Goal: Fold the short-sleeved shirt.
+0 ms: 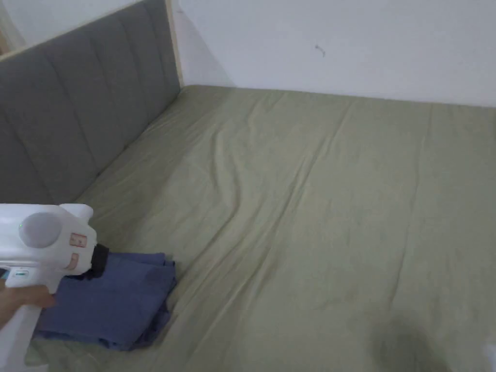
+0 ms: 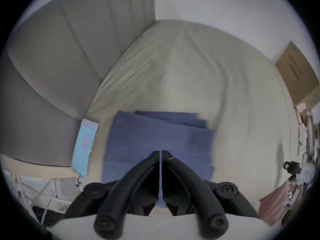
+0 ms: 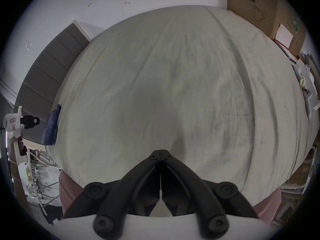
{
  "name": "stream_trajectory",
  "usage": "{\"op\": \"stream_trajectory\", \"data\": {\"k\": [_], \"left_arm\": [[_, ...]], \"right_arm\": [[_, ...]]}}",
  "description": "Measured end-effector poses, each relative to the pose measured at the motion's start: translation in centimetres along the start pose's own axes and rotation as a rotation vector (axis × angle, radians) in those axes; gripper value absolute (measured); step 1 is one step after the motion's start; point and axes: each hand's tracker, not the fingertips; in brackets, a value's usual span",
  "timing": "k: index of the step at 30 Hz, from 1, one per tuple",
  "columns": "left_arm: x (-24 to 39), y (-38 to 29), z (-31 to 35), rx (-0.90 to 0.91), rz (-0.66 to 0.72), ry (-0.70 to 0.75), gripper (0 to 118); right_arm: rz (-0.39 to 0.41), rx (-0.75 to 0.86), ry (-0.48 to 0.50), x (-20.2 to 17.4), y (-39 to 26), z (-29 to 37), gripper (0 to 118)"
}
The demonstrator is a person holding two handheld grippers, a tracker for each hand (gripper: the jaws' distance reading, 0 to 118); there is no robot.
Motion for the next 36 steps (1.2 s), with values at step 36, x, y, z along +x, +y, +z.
{"op": "stream_trajectory", "data": {"k": [36], "left_arm": [[28.4,-8.4,20.3,0.918,-0.16,-0.059,0]], "right_arm": [[0.223,0.955,-0.272,-7.2,3.2,21.2,0]]}}
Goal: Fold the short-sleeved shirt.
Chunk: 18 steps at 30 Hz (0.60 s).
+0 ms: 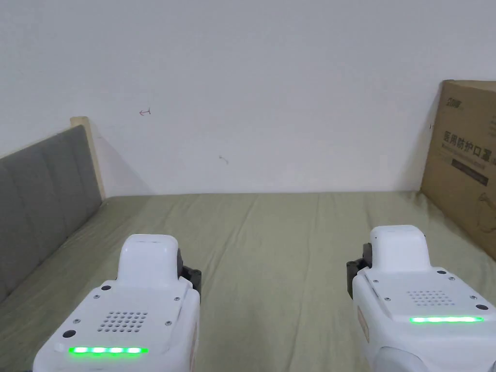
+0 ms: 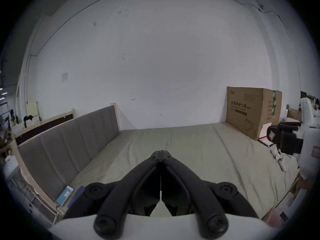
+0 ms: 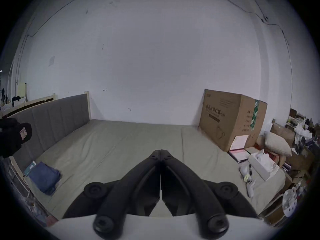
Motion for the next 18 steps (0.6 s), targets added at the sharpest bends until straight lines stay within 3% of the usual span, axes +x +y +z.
{"op": "stream_trajectory", "data": {"k": [5,9,10,12,13,15,16,17,18], "left_arm": [[-0.2,0.2,0.1,0.005,0.045,-0.003,0],[0.5,0.3,0.5,0.024,-0.012,0.019,0],[0.7,0.3,0.6,0.025,-0.022,0.022,6],[0.7,0.3,0.6,0.023,-0.009,0.02,40],[0.7,0.3,0.6,0.021,0.003,0.012,70],[0.7,0.2,0.8,0.018,0.025,0.017,104],[0.7,0.2,1.0,0.025,0.032,0.019,111],[0.6,0.3,1.2,0.032,0.04,0.02,111],[0.5,0.3,1.3,0.035,0.044,0.025,111]], "right_arm": [[-0.008,0.004,-0.004,-0.2,0.2,1.1,0],[-0.033,0.012,-0.005,0.1,0.2,1.5,0],[-0.032,0.016,-0.008,0.0,0.3,1.6,0],[-0.032,0.021,-0.014,0.5,0.3,1.2,4],[-0.034,0.024,-0.014,0.5,0.3,1.3,17],[-0.038,0.024,-0.011,0.4,0.3,1.2,56],[-0.036,0.011,-0.005,0.9,0.2,0.6,87],[-0.035,0.001,-0.001,1.0,0.1,0.4,100],[-0.036,0.004,-0.001,0.9,-0.1,0.5,105]]}}
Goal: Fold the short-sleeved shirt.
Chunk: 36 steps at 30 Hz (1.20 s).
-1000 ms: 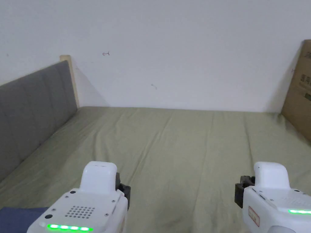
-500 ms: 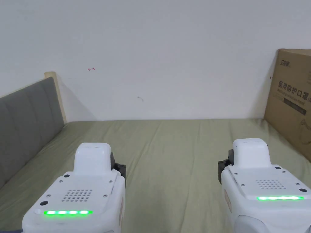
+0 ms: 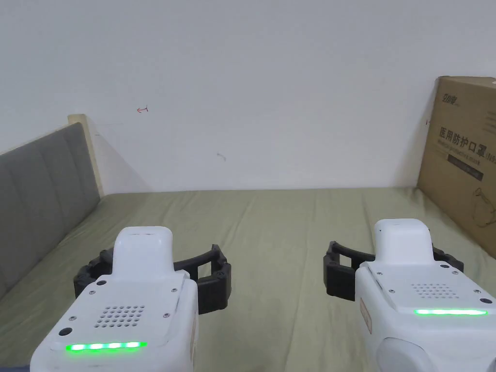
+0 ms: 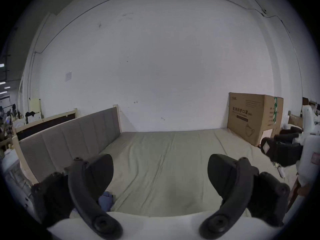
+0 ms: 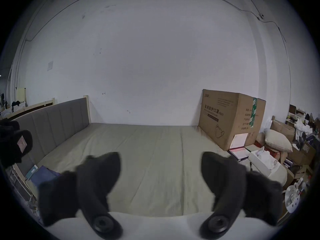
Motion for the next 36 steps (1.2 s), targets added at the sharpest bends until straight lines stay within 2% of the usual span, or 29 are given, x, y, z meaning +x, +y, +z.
{"op": "stream_trajectory", "data": {"k": [8,11,15,22,25,30,33,36], "left_arm": [[-0.4,0.5,-0.5,-0.08,0.029,0.006,111],[-0.8,0.1,-1.1,-0.12,0.05,-0.085,111],[-0.4,0.3,-0.4,-0.085,0.041,-0.057,111],[-0.2,0.7,-0.4,-0.074,0.049,-0.111,111],[0.2,0.6,-0.6,-0.073,0.004,-0.059,111],[0.9,0.3,-0.2,-0.04,-0.045,-0.03,111],[1.2,0.2,-0.2,-0.029,-0.077,-0.02,111],[1.0,0.4,-0.4,-0.032,-0.05,-0.035,111]], "right_arm": [[0.023,0.016,0.004,0.0,-0.3,-0.4,106],[-0.022,-0.019,0.041,0.6,-0.5,-1.2,106],[-0.011,-0.022,0.035,0.9,-0.9,-1.3,106],[-0.008,-0.027,0.027,0.8,-0.8,-0.8,106],[0.041,-0.017,0.006,0.6,-0.9,-0.6,106],[0.01,-0.032,0.022,0.9,-1.1,-0.9,106],[0.02,-0.033,0.015,1.0,-1.2,-1.0,106],[0.018,-0.033,0.024,1.0,-1.3,-1.1,106]]}}
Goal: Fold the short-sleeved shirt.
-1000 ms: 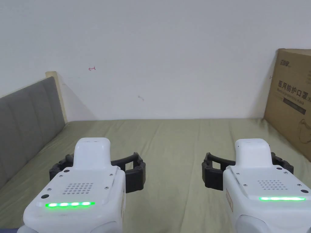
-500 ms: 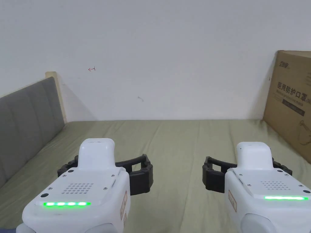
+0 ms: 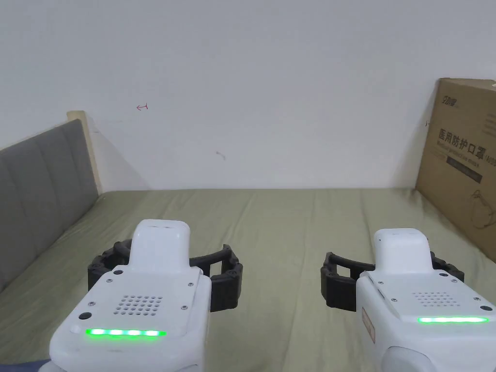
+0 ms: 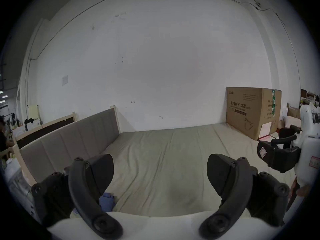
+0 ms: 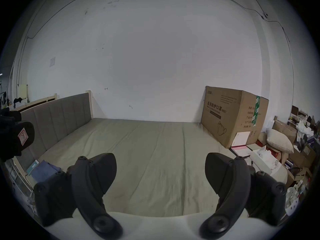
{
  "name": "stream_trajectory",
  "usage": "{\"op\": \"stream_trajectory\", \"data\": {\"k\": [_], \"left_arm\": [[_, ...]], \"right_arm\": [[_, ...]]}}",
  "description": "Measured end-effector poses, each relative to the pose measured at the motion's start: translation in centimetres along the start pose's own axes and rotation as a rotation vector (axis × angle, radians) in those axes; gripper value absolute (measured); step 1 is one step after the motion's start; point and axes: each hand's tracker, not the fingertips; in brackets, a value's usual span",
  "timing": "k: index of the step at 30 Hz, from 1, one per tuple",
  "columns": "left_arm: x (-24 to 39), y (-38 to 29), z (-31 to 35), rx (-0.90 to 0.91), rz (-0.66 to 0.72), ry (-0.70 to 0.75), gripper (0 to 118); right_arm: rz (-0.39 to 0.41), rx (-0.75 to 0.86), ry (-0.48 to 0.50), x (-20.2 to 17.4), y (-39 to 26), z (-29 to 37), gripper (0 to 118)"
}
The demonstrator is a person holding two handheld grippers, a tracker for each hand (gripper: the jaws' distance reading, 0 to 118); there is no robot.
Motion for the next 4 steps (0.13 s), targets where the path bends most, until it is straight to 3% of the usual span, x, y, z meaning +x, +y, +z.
{"op": "stream_trajectory", "data": {"k": [4], "left_arm": [[-0.4,0.09,0.23,0.004,0.05,-0.009,111]], "right_arm": [[0.004,0.0,-0.002,-0.38,0.17,0.43,106]]}}
